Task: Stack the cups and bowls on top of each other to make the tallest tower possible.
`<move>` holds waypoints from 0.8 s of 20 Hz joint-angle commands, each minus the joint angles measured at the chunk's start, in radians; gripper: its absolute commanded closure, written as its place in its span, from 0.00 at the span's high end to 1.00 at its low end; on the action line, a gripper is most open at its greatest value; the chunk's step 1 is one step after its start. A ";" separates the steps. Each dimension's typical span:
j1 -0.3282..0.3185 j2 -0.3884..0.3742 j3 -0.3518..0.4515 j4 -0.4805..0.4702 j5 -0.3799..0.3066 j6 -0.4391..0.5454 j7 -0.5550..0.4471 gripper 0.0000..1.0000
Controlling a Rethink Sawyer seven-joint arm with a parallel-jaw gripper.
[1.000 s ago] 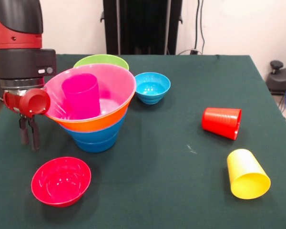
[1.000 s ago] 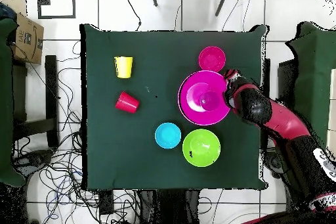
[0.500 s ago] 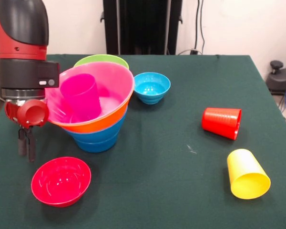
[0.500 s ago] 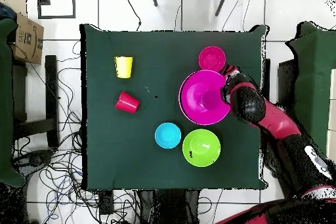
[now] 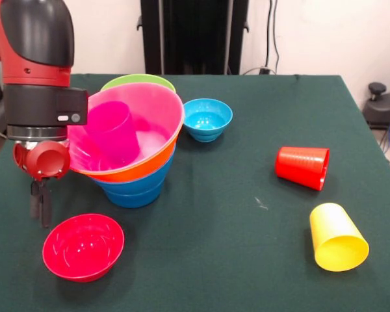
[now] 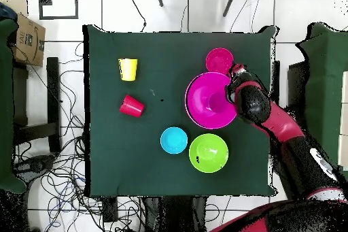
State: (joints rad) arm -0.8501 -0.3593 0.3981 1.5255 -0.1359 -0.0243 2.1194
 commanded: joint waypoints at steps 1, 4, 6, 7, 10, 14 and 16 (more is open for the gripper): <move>0.043 -0.057 -0.011 0.087 0.071 0.178 0.136 1.00; 0.037 -0.109 -0.004 0.115 0.106 0.242 0.128 1.00; 0.032 -0.134 0.006 0.132 0.123 0.270 0.123 1.00; 0.030 -0.139 0.010 0.136 0.129 0.276 0.121 1.00; 0.022 -0.125 0.038 0.138 0.140 0.264 0.116 1.00; 0.014 -0.102 0.071 0.138 0.152 0.246 0.110 1.00; 0.009 -0.090 0.084 0.137 0.156 0.236 0.104 1.00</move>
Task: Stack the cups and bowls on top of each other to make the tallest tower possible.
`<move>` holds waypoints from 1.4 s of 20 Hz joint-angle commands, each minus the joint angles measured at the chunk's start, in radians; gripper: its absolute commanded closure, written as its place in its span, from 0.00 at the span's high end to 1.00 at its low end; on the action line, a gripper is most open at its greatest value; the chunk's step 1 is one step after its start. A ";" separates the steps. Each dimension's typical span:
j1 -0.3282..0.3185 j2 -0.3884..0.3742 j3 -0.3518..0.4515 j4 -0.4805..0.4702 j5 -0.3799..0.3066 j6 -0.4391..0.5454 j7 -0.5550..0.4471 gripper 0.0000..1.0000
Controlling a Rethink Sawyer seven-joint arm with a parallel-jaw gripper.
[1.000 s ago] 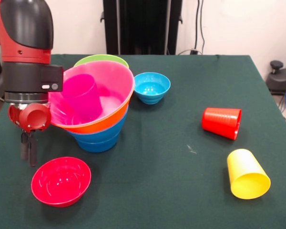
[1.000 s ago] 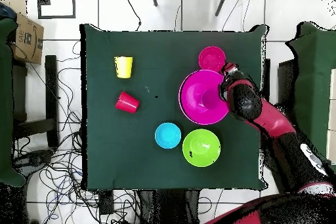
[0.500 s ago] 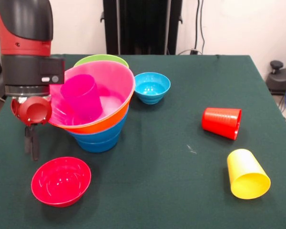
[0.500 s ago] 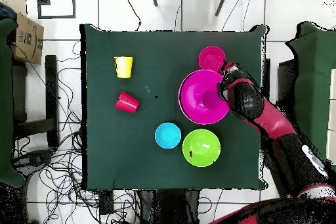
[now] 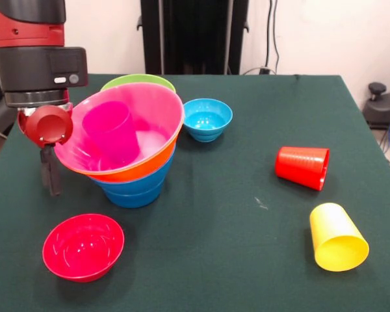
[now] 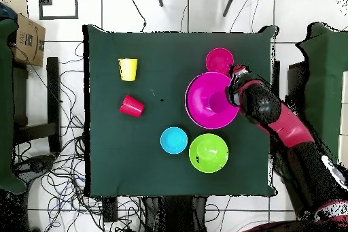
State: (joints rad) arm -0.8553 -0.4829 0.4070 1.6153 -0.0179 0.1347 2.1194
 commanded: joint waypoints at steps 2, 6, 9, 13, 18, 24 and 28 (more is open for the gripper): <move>0.012 0.042 0.080 0.047 0.035 0.064 0.100 1.00; 0.016 0.056 0.076 0.036 0.028 0.048 0.096 1.00; 0.015 0.069 0.077 0.028 0.020 0.037 0.091 1.00; 0.015 0.129 0.088 -0.018 -0.005 -0.002 0.067 1.00; 0.033 0.198 0.081 -0.077 -0.031 -0.062 0.053 1.00; 0.067 0.235 0.026 -0.149 -0.041 -0.076 0.035 1.00; 0.083 0.245 -0.001 -0.177 -0.040 -0.082 0.036 1.00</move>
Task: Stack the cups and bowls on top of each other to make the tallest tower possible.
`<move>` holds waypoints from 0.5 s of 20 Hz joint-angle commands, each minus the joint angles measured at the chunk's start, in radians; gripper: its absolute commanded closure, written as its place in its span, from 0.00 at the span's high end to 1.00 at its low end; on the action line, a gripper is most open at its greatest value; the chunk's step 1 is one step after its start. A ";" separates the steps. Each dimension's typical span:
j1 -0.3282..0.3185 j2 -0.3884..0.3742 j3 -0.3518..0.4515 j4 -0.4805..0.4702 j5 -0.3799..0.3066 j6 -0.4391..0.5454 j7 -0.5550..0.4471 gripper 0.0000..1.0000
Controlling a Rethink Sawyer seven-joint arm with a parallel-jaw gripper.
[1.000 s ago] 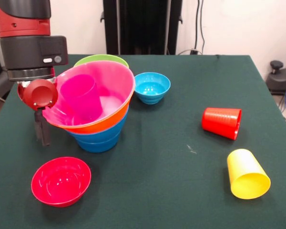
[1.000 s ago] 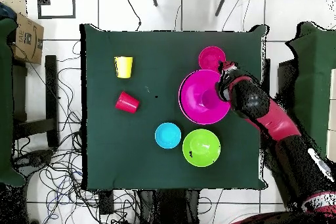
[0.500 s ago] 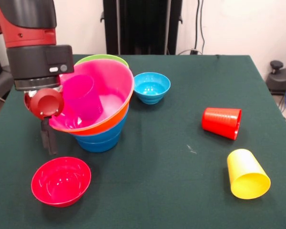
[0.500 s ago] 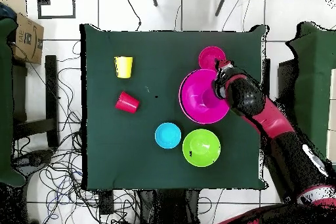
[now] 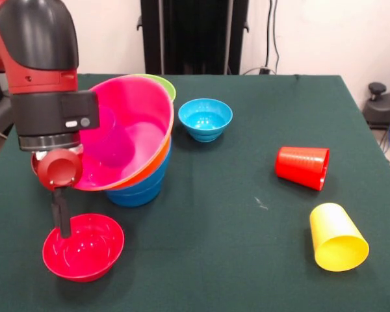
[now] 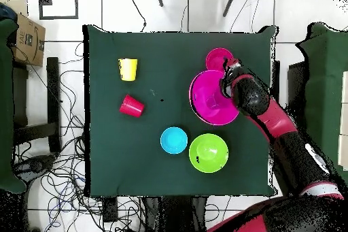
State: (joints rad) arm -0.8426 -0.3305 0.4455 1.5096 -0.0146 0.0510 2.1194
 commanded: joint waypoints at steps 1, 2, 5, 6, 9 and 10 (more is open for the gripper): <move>0.069 0.089 -0.040 -0.069 -0.042 0.008 0.036 1.00; 0.068 0.085 -0.040 -0.067 -0.040 0.014 0.036 1.00; 0.066 0.082 -0.037 -0.069 -0.049 0.045 0.019 0.00; 0.065 0.082 -0.035 -0.070 -0.051 0.056 0.012 0.00; 0.079 0.079 -0.057 -0.073 -0.044 0.016 0.039 0.00; 0.078 0.077 -0.057 -0.071 -0.041 0.025 0.039 0.00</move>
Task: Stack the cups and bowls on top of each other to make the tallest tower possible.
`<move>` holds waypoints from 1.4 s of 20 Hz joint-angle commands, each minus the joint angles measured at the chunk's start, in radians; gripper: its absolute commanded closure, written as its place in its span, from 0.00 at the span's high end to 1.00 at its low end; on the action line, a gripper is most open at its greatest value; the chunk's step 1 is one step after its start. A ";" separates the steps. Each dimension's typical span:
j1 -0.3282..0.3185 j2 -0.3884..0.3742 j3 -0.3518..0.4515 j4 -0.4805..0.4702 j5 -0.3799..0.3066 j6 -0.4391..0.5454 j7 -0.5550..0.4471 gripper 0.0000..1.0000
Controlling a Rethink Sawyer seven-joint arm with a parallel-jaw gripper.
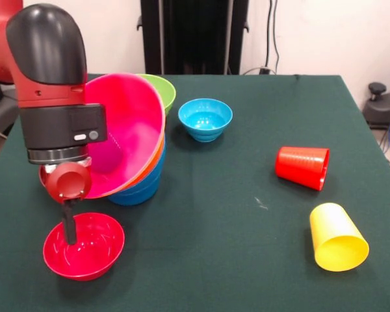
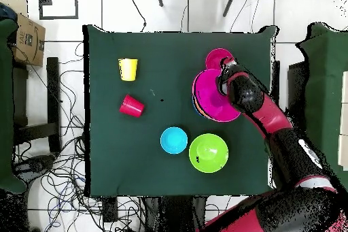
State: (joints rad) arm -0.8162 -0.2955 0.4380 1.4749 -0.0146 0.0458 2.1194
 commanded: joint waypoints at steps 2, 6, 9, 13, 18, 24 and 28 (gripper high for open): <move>0.048 0.043 -0.046 -0.033 -0.040 0.037 0.037 0.00; 0.050 0.032 -0.050 -0.029 -0.032 0.062 0.037 0.00; 0.043 0.041 -0.042 -0.032 -0.037 0.066 0.027 0.00; 0.038 0.012 -0.040 -0.012 -0.033 0.095 0.024 0.00; 0.038 -0.070 -0.043 0.042 -0.011 0.147 0.044 0.00; 0.034 -0.212 -0.037 0.134 0.037 0.273 0.078 0.00; 0.009 -0.299 -0.001 0.186 0.078 0.409 0.083 0.00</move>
State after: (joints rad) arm -0.8101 -0.4535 0.4288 1.5629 0.0034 0.2041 2.1194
